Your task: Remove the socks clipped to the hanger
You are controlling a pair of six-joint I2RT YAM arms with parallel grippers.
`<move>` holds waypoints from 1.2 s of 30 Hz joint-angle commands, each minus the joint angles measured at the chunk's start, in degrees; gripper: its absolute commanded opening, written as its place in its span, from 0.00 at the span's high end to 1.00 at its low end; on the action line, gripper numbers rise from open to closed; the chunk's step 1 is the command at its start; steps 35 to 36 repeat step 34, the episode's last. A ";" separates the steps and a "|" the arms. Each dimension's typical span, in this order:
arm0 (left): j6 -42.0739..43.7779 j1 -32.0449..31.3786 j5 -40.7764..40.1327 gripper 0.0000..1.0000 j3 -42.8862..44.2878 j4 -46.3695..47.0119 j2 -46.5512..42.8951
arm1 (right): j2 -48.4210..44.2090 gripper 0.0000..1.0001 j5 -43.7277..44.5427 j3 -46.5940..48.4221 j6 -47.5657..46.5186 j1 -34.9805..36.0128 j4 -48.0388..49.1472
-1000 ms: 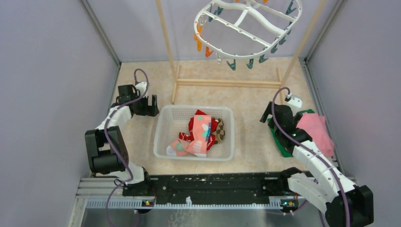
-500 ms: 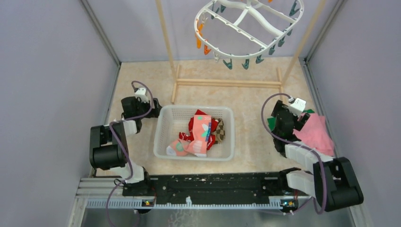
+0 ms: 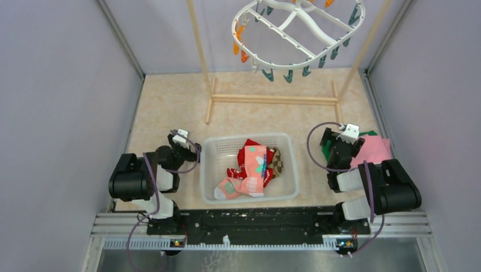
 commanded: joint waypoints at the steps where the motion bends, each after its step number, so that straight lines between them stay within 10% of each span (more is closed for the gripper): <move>1: 2.48 -2.80 -4.85 0.01 4.45 -0.29 -2.26 | 5.24 0.01 -6.97 -3.05 -5.70 0.50 21.36; 6: 1.70 -2.75 -7.37 0.01 6.03 3.37 0.71 | 2.55 0.01 -12.11 1.86 1.17 -4.61 5.91; 36: 1.84 -2.87 -7.53 0.01 7.32 -1.42 -0.40 | 2.74 0.01 -12.51 0.63 0.52 -4.81 9.14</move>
